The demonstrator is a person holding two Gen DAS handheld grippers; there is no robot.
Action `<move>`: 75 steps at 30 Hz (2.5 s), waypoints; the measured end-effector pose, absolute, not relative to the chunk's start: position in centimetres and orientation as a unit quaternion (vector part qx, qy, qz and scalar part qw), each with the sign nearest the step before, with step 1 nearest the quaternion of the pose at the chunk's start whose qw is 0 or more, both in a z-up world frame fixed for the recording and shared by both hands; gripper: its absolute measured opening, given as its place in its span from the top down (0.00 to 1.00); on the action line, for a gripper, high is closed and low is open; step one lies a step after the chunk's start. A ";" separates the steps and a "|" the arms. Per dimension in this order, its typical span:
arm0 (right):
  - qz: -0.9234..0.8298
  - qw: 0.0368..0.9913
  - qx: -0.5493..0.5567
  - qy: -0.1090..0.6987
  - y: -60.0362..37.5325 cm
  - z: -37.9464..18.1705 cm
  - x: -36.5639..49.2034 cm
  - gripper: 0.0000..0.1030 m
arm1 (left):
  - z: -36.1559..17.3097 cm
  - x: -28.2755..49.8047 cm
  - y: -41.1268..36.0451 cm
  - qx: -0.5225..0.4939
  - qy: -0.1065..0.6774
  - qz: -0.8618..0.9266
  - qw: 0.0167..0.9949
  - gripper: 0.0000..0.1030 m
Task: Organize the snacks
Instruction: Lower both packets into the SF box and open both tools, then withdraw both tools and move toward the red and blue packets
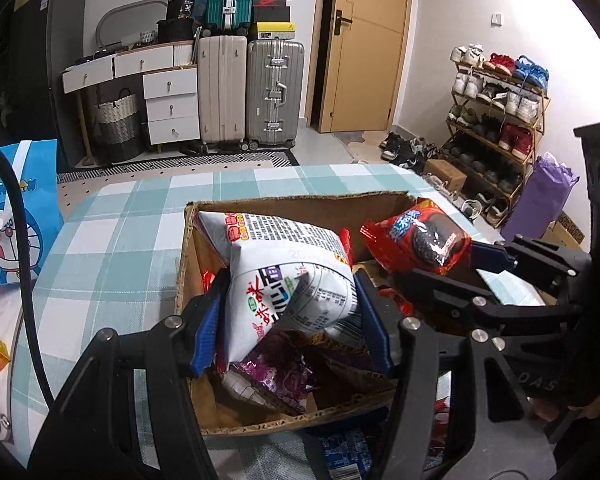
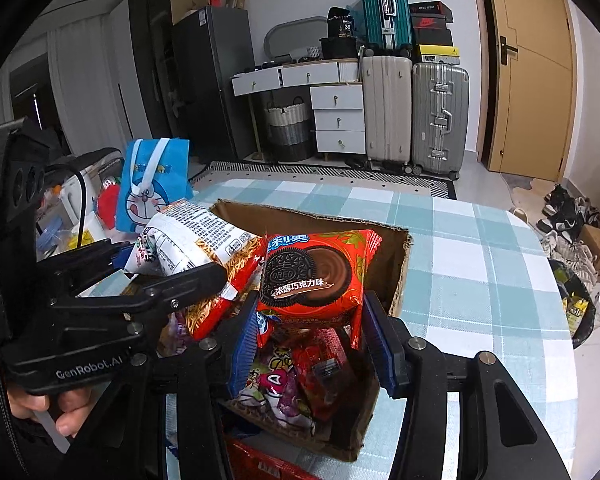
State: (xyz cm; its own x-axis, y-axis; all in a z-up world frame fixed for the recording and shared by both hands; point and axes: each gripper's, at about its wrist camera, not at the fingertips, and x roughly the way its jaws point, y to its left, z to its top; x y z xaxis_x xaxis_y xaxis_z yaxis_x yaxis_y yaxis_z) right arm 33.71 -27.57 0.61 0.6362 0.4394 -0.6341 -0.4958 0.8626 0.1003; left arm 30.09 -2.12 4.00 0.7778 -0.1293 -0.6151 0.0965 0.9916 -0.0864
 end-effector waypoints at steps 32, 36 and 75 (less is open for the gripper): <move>0.246 0.920 -0.045 0.301 -31.2 2.6 27.1 0.01 | 5.0 22.5 2.0 -0.070 0.307 -0.038 0.948 0.01; 0.241 0.916 -0.027 0.320 -32.6 2.1 25.5 0.00 | 4.4 19.4 2.7 -0.074 0.309 -0.033 0.948 0.01; 0.264 0.871 -0.031 0.413 -30.6 -3.3 23.1 0.00 | 3.2 17.0 1.3 -0.050 0.340 -0.048 0.938 0.01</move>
State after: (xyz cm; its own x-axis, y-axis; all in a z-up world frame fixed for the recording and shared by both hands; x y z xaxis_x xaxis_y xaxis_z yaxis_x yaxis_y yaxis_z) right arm 23.14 -30.60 -3.26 0.5194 0.4334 -0.7365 -0.4852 0.8590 0.1634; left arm 17.02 1.27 3.18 0.7639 -0.1247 -0.6331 0.0572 0.9904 -0.1261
